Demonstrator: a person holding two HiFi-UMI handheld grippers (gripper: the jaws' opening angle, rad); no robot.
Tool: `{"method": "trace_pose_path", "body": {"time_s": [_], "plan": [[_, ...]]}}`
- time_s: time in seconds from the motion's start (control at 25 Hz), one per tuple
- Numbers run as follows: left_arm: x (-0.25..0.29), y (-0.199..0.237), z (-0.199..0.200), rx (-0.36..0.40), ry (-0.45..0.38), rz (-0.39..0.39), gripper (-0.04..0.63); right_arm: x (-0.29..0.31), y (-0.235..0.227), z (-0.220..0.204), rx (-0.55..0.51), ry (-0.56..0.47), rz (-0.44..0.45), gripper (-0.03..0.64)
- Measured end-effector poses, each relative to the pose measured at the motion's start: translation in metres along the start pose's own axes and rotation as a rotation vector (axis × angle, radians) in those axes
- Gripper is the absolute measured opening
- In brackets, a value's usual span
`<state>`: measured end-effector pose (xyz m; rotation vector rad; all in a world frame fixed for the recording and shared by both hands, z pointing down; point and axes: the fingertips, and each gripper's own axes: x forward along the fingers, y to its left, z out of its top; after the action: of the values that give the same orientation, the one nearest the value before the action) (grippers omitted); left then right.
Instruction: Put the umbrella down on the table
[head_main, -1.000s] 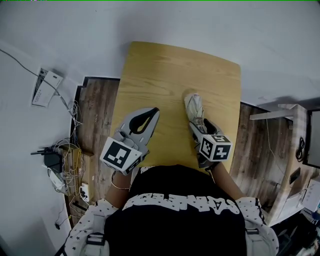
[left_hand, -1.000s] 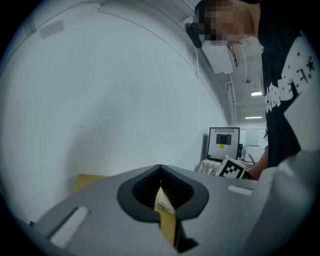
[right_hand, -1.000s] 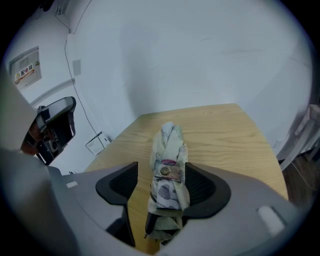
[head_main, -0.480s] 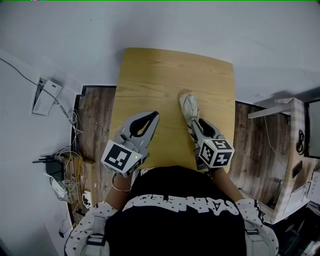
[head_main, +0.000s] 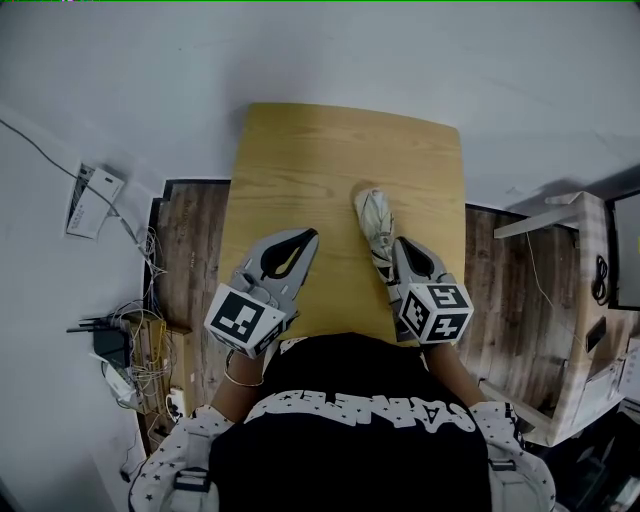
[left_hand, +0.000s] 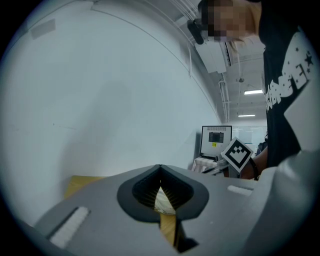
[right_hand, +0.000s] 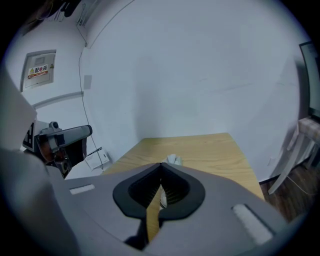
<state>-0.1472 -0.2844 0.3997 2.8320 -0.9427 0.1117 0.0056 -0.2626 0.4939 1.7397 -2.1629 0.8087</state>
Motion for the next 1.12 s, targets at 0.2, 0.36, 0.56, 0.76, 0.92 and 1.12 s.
{"method": "trace_pose_path", "body": {"time_s": [0.2,0.36,0.56,0.76,0.92,1.12], "plan": [[0.000,-0.005,-0.003,-0.012,0.029,-0.004,-0.005,-0.010,0.006,0.010,-0.026,-0.021,0.003,0.012],[0.002,-0.009,-0.004,0.003,0.019,-0.020,-0.005,-0.019,0.011,0.022,-0.006,-0.073,0.021,0.012],[0.001,-0.009,-0.007,-0.012,0.019,-0.011,-0.005,-0.024,0.011,0.031,0.008,-0.104,0.030,0.012],[0.001,-0.012,-0.008,-0.008,0.031,-0.009,-0.005,-0.028,0.014,0.039,0.018,-0.129,0.052,0.012],[0.001,-0.014,-0.003,0.002,0.025,-0.013,-0.005,-0.033,0.019,0.051,0.018,-0.163,0.071,0.012],[0.000,-0.016,-0.007,-0.014,0.022,-0.019,-0.006,-0.037,0.020,0.054,0.019,-0.172,0.067,0.012]]}}
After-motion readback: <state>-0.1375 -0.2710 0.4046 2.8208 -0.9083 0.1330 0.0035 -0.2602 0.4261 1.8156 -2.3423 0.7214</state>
